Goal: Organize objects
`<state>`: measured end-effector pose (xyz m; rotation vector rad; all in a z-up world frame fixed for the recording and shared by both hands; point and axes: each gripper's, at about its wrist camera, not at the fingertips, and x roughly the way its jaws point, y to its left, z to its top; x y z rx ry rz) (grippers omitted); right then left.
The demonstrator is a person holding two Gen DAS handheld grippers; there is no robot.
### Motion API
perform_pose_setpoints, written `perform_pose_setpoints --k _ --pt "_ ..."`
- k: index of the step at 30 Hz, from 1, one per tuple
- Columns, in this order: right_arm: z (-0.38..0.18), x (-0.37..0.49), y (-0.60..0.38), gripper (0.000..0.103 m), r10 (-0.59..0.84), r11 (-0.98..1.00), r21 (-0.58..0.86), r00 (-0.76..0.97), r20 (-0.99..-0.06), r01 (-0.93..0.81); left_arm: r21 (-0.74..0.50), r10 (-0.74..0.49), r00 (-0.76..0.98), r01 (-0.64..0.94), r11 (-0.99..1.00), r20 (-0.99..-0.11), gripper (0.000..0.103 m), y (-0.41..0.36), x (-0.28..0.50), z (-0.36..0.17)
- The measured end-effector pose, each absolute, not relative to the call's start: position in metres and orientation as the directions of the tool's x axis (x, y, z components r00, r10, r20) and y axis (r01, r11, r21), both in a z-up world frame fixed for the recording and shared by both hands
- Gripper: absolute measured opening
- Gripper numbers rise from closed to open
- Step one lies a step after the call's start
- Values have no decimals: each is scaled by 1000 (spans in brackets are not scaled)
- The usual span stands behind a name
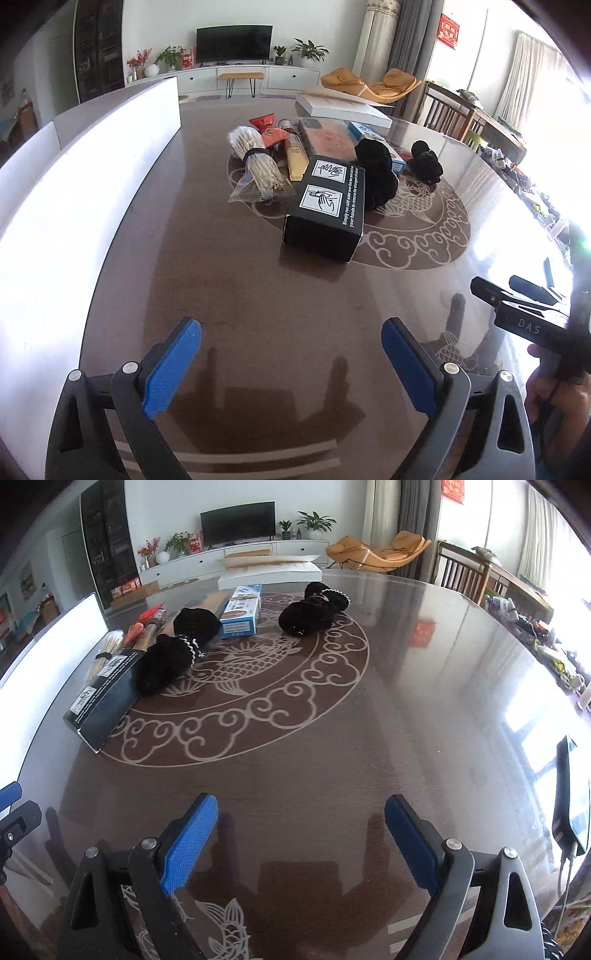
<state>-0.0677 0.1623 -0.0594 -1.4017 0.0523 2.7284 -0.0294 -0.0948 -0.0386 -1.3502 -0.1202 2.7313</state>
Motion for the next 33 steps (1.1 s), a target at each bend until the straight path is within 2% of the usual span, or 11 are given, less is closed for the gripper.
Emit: perform_pose_setpoints --k 3,7,14,33 --pt "-70 -85 168 98 47 -996 2 -560 -827 -86 -86 103 -606 -58 -995 -788 99 -88 -50 -45" --pt "-73 -88 171 103 49 -996 2 -577 -815 -87 -142 135 -588 -35 -989 -798 99 -91 -62 -56" --pt "-75 -91 165 103 39 -998 -3 -577 -816 -63 -1 32 -580 -55 -999 -814 103 -72 -67 -64" --pt "-77 -91 164 103 40 -998 -5 -578 -815 -62 -2 33 -580 -54 -999 -814 103 -72 -70 -65"
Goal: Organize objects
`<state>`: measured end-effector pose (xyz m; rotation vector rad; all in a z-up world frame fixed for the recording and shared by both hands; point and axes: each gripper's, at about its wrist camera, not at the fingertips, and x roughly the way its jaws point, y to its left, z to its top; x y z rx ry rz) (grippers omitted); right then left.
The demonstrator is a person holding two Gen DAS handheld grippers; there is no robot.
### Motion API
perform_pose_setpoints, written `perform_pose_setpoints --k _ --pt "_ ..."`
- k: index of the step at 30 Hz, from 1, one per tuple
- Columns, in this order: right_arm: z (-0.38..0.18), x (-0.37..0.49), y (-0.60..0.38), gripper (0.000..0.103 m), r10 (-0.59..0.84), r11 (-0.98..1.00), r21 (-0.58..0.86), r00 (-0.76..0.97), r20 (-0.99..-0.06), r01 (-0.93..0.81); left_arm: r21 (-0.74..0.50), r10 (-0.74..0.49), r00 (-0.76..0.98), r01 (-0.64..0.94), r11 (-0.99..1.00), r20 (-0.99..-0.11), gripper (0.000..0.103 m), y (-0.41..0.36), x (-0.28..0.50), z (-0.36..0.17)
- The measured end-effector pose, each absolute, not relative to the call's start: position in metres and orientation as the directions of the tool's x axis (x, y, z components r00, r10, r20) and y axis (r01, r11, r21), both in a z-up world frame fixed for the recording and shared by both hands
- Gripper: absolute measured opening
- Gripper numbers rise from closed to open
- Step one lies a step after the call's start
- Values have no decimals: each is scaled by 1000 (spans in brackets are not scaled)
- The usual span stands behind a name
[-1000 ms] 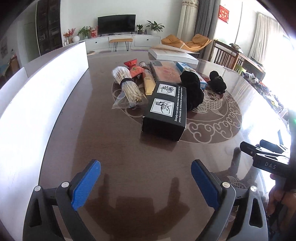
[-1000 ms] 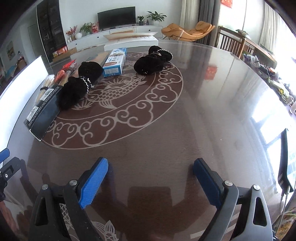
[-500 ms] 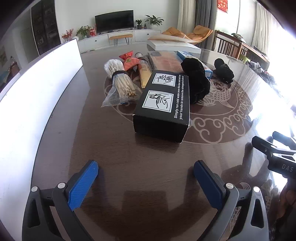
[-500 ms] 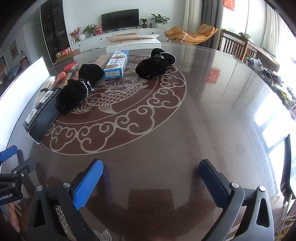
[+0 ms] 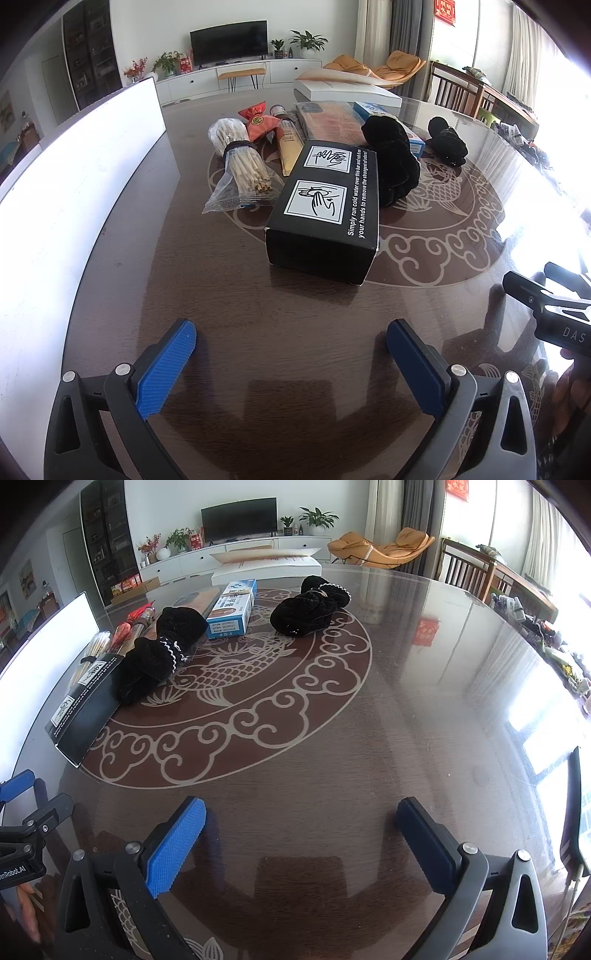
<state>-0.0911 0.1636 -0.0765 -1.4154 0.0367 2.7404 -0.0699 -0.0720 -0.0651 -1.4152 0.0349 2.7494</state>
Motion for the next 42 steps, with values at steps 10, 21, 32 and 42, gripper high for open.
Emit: perform_pose_setpoints --k 10,21,32,42 --pt "-76 -91 163 103 40 -998 -3 -578 -815 -64 -3 34 -580 -55 -998 -814 103 -72 -70 -65" --pt "-77 -91 163 103 32 -998 2 -581 -813 -57 1 31 -582 -55 -999 -813 103 -71 -68 -63" --pt "-77 -91 161 103 34 -999 -5 -579 -815 -51 3 106 -569 -189 -982 -815 103 -40 -93 -63" --pt "-77 -90 162 103 37 -998 -5 -580 -814 -56 4 127 -568 -224 -975 -813 103 -2 -122 -62"
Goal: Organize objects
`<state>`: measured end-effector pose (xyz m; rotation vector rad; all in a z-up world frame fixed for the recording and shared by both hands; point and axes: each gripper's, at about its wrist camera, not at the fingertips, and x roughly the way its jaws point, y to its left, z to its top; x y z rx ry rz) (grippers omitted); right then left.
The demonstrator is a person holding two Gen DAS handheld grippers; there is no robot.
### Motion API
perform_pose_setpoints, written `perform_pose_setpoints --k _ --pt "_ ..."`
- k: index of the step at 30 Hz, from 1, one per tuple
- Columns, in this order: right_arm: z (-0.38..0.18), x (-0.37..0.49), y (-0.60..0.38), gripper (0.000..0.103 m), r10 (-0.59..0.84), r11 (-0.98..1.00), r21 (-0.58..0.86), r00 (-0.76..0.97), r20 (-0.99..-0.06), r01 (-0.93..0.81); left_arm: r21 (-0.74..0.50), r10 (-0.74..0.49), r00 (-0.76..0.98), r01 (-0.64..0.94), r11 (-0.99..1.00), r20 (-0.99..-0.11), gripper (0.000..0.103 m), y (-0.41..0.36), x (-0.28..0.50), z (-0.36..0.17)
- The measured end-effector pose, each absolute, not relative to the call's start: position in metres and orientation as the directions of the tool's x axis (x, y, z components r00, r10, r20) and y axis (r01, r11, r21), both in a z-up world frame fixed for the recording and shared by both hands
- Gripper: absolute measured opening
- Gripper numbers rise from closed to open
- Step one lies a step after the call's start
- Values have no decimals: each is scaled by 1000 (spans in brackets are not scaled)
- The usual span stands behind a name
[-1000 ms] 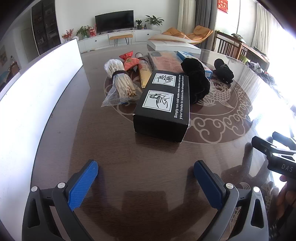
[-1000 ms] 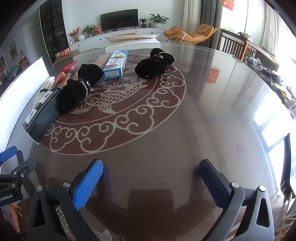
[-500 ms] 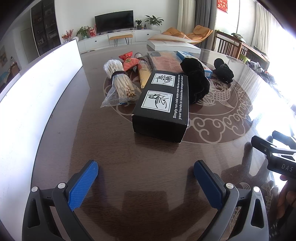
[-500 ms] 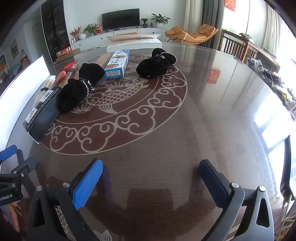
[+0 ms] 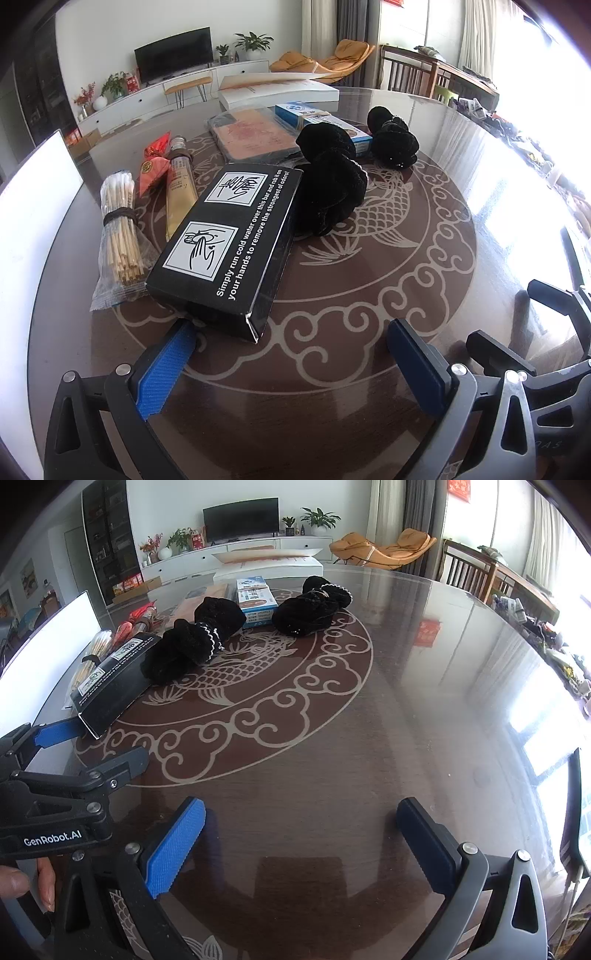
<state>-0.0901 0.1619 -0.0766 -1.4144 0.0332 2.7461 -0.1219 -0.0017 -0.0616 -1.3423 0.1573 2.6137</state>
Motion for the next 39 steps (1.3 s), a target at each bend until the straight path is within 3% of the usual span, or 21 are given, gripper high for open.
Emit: perform_pose_setpoints --k 4,39 --pt "-76 -90 162 103 35 -998 -1 -581 -813 -58 3 87 -576 -154 -988 -813 103 -2 -118 -62" --pt "-75 -90 162 103 35 -999 -3 -582 -812 -55 1 89 -575 -154 -988 -813 103 -3 -119 -62"
